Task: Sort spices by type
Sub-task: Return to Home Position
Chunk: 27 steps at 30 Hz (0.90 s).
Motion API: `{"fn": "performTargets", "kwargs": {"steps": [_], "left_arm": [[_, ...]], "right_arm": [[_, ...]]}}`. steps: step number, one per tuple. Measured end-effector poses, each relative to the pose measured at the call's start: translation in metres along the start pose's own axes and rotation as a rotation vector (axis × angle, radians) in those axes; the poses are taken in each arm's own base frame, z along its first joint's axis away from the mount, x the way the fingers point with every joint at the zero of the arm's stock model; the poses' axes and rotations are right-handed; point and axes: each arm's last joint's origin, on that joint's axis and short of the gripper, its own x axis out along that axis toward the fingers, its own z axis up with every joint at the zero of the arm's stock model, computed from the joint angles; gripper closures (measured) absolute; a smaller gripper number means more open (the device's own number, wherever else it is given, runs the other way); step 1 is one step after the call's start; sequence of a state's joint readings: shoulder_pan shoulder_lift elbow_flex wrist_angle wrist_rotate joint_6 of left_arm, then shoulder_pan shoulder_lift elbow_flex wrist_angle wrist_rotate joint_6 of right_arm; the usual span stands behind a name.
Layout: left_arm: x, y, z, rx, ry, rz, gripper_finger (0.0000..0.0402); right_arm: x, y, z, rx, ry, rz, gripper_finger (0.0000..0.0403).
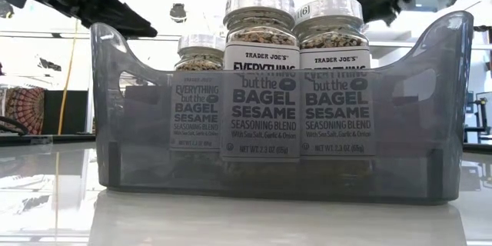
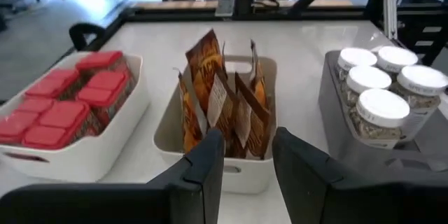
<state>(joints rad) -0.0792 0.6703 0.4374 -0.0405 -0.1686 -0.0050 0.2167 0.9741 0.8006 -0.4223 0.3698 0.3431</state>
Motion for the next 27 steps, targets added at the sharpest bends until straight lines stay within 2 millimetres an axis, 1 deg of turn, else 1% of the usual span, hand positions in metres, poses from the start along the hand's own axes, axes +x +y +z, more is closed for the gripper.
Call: {"fn": "performTargets", "kwargs": {"steps": [5, 10, 12, 15, 18, 21, 23, 27], "left_arm": [[-0.016, 0.002, 0.004, 0.015, -0.046, -0.016, 0.0288], [-0.032, 0.005, 0.004, 0.020, -0.095, -0.020, 0.0288], [-0.033, 0.004, -0.003, 0.013, -0.149, -0.037, 0.0288], [-0.030, 0.003, -0.024, -0.008, -0.239, -0.082, 0.0288], [-0.028, 0.002, -0.043, -0.052, -0.337, -0.097, 0.0288], [-0.030, 0.002, -0.054, -0.065, -0.431, -0.107, 0.0288], [-0.031, 0.003, -0.058, -0.074, -0.448, -0.109, 0.0288], [-0.032, 0.003, -0.066, -0.115, -0.402, -0.119, 0.0288]], "right_arm": [[-0.008, -0.018, -0.024, 0.053, -0.063, -0.002, 0.0173], [-0.022, -0.030, -0.033, 0.053, -0.119, -0.005, 0.0173], [-0.028, -0.034, -0.032, 0.040, -0.166, -0.005, 0.0173], [-0.034, -0.040, -0.032, 0.001, -0.265, 0.010, 0.0173], [-0.034, -0.045, -0.037, -0.054, -0.306, 0.075, 0.0173], [-0.031, -0.051, -0.045, -0.038, -0.307, 0.093, 0.0173], [-0.030, -0.056, -0.049, -0.024, -0.319, 0.076, 0.0173], [-0.030, -0.061, -0.057, 0.006, -0.345, 0.059, 0.0173]]}}
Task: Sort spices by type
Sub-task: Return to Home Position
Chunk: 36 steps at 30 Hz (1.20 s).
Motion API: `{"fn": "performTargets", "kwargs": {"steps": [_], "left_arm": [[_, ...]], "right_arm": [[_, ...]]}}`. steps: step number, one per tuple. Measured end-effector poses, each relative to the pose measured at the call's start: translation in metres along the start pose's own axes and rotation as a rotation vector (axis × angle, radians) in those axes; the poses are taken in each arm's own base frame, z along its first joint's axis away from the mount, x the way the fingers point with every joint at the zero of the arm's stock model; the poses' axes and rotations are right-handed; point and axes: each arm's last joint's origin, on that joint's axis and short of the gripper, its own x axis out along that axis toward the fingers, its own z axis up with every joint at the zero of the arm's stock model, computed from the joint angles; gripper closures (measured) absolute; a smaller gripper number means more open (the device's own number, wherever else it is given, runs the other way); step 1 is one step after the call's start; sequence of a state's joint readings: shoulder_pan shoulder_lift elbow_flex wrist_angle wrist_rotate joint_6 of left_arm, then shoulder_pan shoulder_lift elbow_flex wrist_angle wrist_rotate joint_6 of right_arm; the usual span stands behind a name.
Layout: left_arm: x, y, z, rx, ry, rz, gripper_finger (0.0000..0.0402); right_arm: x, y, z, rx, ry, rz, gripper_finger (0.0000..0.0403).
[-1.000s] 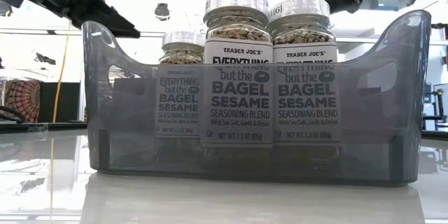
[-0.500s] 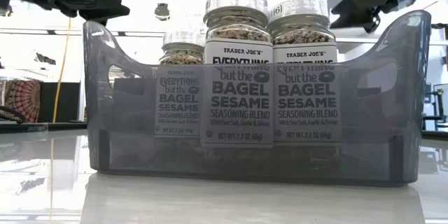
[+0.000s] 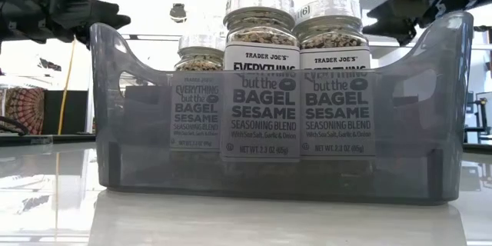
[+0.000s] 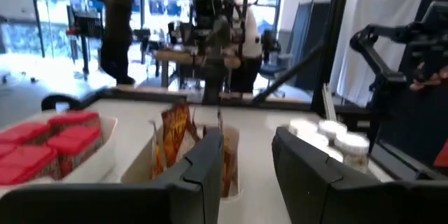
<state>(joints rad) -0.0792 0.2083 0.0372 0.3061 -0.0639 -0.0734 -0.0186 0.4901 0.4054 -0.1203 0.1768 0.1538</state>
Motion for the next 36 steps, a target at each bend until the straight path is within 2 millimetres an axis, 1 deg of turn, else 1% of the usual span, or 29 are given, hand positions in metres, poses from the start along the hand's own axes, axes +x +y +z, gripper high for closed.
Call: {"fn": "performTargets", "kwargs": {"steps": [2, 12, 19, 22, 25, 29, 32, 36], "left_arm": [[-0.002, 0.000, -0.002, 0.000, 0.019, 0.001, 0.0288], [-0.015, 0.001, -0.001, 0.034, -0.015, 0.000, 0.0288], [-0.014, 0.001, -0.004, 0.037, 0.023, 0.004, 0.0288], [-0.015, 0.002, -0.008, -0.013, 0.058, 0.008, 0.0288], [-0.015, 0.002, -0.011, -0.106, 0.093, 0.008, 0.0288], [-0.015, 0.002, -0.013, -0.214, 0.109, 0.015, 0.0288], [-0.015, 0.002, -0.012, -0.233, 0.102, 0.015, 0.0288], [-0.015, 0.002, -0.013, -0.226, 0.106, 0.016, 0.0288]], "right_arm": [[-0.001, -0.002, -0.007, 0.018, 0.007, 0.006, 0.0173], [-0.009, -0.008, -0.036, 0.080, -0.010, 0.011, 0.0173], [-0.013, -0.013, -0.060, 0.150, -0.034, 0.019, 0.0173], [-0.015, -0.013, -0.067, 0.175, -0.054, 0.030, 0.0173], [-0.016, -0.013, -0.073, 0.177, -0.112, 0.063, 0.0173], [-0.018, -0.011, -0.081, 0.171, -0.144, 0.106, 0.0173], [-0.021, -0.009, -0.080, 0.103, -0.162, 0.163, 0.0173], [-0.021, -0.007, -0.081, 0.046, -0.155, 0.176, 0.0173]]}}
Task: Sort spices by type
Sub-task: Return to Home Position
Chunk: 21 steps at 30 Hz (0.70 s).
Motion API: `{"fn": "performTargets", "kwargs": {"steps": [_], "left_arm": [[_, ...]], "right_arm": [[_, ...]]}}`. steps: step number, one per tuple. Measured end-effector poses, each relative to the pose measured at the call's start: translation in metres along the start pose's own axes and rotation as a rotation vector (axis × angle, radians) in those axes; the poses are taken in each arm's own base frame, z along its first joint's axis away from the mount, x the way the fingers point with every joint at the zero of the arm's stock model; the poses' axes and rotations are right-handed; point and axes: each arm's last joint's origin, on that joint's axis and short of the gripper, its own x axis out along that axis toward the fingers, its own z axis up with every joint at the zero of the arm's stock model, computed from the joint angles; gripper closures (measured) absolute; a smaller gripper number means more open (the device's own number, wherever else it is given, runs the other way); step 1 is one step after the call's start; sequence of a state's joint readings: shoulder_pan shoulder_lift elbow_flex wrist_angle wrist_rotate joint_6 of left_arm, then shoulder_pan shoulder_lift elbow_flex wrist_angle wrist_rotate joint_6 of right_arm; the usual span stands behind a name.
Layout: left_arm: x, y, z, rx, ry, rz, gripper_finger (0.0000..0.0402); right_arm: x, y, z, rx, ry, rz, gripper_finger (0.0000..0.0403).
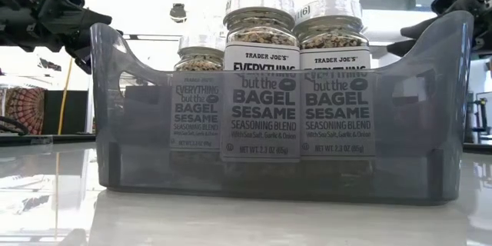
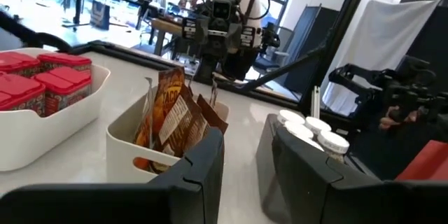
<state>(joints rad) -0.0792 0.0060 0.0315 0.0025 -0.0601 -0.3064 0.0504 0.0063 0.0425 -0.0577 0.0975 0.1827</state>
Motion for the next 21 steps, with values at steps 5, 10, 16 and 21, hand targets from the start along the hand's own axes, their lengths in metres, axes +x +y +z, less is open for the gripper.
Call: {"fn": "performTargets", "kwargs": {"steps": [5, 10, 16, 21], "left_arm": [[0.0000, 0.0000, 0.0000, 0.002, 0.000, 0.001, 0.0288], [0.0000, 0.0001, -0.0003, 0.002, 0.002, 0.002, 0.0288], [0.0000, 0.0002, -0.0004, 0.003, 0.003, 0.003, 0.0288], [0.0000, 0.0003, -0.0006, 0.003, 0.003, 0.004, 0.0288]], "right_arm": [[0.0008, -0.0001, -0.0012, -0.028, 0.015, -0.002, 0.0173], [0.0009, -0.0002, -0.0015, -0.118, 0.019, -0.003, 0.0173], [0.0009, -0.0002, -0.0017, -0.105, 0.020, -0.003, 0.0173], [0.0009, -0.0002, -0.0017, -0.099, 0.021, -0.004, 0.0173]]}}
